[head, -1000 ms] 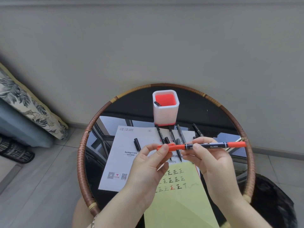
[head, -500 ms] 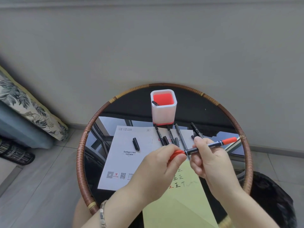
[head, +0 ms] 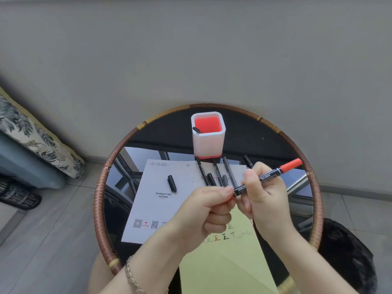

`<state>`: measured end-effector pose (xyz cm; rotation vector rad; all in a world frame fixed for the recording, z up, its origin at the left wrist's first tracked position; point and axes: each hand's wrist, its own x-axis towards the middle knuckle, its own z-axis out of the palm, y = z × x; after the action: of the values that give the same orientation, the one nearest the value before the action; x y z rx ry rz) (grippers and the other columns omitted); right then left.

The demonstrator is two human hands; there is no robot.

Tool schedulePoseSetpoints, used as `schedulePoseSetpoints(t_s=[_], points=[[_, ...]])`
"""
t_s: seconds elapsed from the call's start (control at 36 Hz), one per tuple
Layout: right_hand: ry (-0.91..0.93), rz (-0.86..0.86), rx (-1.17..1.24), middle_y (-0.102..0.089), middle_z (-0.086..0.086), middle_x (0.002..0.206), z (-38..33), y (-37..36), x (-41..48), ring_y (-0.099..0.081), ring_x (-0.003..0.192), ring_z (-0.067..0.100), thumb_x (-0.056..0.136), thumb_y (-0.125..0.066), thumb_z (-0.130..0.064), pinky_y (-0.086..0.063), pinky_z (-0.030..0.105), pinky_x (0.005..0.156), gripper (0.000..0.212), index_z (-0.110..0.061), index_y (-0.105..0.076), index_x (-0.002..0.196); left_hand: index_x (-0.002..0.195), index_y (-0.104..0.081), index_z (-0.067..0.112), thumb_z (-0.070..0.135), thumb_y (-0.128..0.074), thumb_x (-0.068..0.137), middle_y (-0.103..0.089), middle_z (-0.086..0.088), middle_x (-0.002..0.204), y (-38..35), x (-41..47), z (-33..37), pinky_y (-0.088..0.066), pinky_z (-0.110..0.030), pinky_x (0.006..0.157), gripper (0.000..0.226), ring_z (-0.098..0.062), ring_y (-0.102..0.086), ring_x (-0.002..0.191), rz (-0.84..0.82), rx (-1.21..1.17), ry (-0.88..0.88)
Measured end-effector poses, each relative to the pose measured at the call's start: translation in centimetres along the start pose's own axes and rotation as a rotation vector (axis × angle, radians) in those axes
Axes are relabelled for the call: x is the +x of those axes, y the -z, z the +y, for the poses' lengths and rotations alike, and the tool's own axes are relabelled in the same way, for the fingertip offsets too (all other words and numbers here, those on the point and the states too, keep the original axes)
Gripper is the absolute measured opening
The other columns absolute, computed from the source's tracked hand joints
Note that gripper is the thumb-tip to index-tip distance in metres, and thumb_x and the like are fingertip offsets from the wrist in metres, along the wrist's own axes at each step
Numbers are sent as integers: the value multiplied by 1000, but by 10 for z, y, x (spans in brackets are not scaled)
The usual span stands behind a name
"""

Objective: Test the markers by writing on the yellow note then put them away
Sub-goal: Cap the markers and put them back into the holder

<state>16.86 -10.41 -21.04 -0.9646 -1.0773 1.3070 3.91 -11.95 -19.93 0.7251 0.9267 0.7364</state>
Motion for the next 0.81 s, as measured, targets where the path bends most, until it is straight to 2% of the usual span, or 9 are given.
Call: schedulePoseSetpoints(t_s=[0.08,0.14,0.22,0.31,0.39,0.47,0.61,0.69,0.81], points=[[-4,-37,3,-35,-2,30,3,3,-1,-29,23,8,83,-45,-15,-26,12,33,28,-10,-33,58,58,-51,11,27,-55,76,-22,10,43,3,-1,3,-15,-10,29,25,0,-20,31,-81,-158,186],[-38,-38,2,-35,-1,31,8,6,-1,-29,24,8,85,-50,-15,-26,13,32,32,-9,-33,59,59,-50,12,26,-53,82,-22,10,43,3,1,3,-15,-10,30,27,0,-19,32,-66,-141,233],[-154,1,15,-34,-1,33,18,10,1,-28,26,8,91,-47,-13,-25,15,32,32,-9,-33,62,62,-46,14,21,-45,96,-27,11,44,4,11,-5,-20,-15,38,34,-4,-22,37,97,293,40],[-225,44,-18,-35,-2,35,25,11,11,-29,28,8,93,-44,-10,-24,17,32,32,-8,-36,62,68,-54,19,26,-47,95,-39,7,52,12,23,-9,-29,-23,48,29,-10,-33,47,207,649,-140],[-161,40,-163,-42,-3,39,25,6,25,-36,35,9,92,-51,-13,-32,17,37,27,-9,-47,65,85,-60,29,35,-47,94,-54,4,70,24,30,-4,-42,-28,62,18,-11,-47,62,289,795,-217],[12,34,-241,-52,-2,51,11,-2,43,-48,44,7,89,-56,-13,-41,15,45,12,-11,-53,78,98,-54,37,42,-43,94,-61,4,93,43,35,4,-47,-30,78,12,-9,-56,85,432,842,-250],[375,119,-459,-61,0,70,-17,-6,90,-59,61,6,85,-63,-16,-43,11,56,16,-26,-53,79,127,-43,24,30,-49,93,-53,5,109,87,33,2,-43,-25,65,34,-9,-55,86,743,886,-91],[337,86,-721,-62,-4,74,-9,-15,120,-58,67,5,84,-64,-21,-42,11,59,6,-22,-58,82,130,-42,21,27,-53,91,-51,-1,119,99,28,-4,-38,-21,55,41,-13,-55,85,830,889,-18],[157,1,-996,-64,0,88,17,-21,138,-59,83,19,85,-61,-24,-52,36,74,11,-19,-63,95,134,-37,21,34,-57,89,-47,-5,129,104,31,-8,-37,-21,53,51,-8,-53,75,857,930,42]])
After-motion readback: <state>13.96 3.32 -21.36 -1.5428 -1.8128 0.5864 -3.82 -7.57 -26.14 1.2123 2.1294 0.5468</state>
